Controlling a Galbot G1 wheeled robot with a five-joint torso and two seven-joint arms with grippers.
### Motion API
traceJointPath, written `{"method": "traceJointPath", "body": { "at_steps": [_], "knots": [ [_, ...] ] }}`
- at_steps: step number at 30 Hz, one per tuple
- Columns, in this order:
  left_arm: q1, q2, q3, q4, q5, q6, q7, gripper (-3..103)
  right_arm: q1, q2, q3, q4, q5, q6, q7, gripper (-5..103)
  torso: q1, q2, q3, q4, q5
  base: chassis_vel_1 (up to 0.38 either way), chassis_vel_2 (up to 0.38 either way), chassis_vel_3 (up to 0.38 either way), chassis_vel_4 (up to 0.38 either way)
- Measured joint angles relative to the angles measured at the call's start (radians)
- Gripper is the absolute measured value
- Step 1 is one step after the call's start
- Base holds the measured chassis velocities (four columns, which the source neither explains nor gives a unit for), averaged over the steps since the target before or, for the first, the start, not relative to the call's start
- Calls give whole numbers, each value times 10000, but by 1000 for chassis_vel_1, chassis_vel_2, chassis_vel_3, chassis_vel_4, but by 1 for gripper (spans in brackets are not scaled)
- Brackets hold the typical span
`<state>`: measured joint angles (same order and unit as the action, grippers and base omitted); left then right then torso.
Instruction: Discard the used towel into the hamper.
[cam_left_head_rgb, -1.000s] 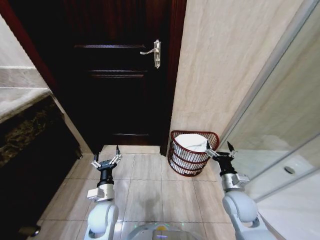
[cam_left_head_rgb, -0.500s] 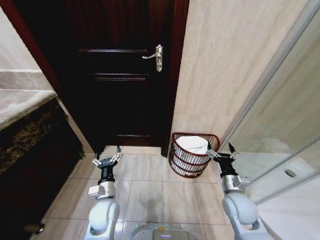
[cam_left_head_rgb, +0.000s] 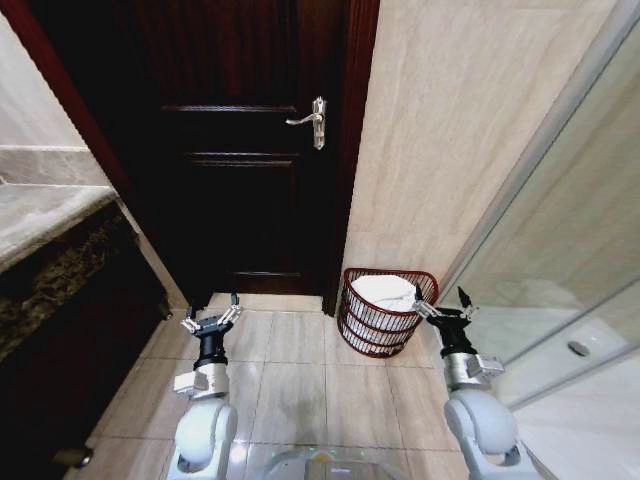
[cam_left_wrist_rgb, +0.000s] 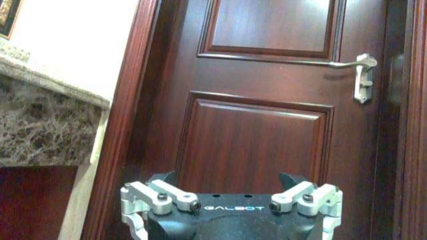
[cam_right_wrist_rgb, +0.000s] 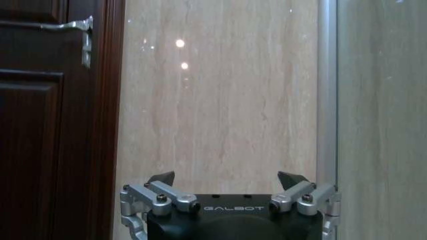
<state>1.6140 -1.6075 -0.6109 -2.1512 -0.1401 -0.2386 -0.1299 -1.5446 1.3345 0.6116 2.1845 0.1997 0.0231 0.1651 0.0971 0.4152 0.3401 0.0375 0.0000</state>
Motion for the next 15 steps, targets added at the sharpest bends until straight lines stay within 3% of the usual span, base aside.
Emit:
{"method": "traceJointPath", "body": {
  "at_steps": [6,15],
  "knots": [
    [8,99,10,-67,19,52,132,100,-125,268,127,114,-91,5,34,100,98,264,165,0,0,0,0,0,0],
    [393,673,57,-203,-17,87,508,100,-224,1285,384,89,-988,-68,281,100,220,605,384,1,-1,0,0,0,0]
  ]
}}
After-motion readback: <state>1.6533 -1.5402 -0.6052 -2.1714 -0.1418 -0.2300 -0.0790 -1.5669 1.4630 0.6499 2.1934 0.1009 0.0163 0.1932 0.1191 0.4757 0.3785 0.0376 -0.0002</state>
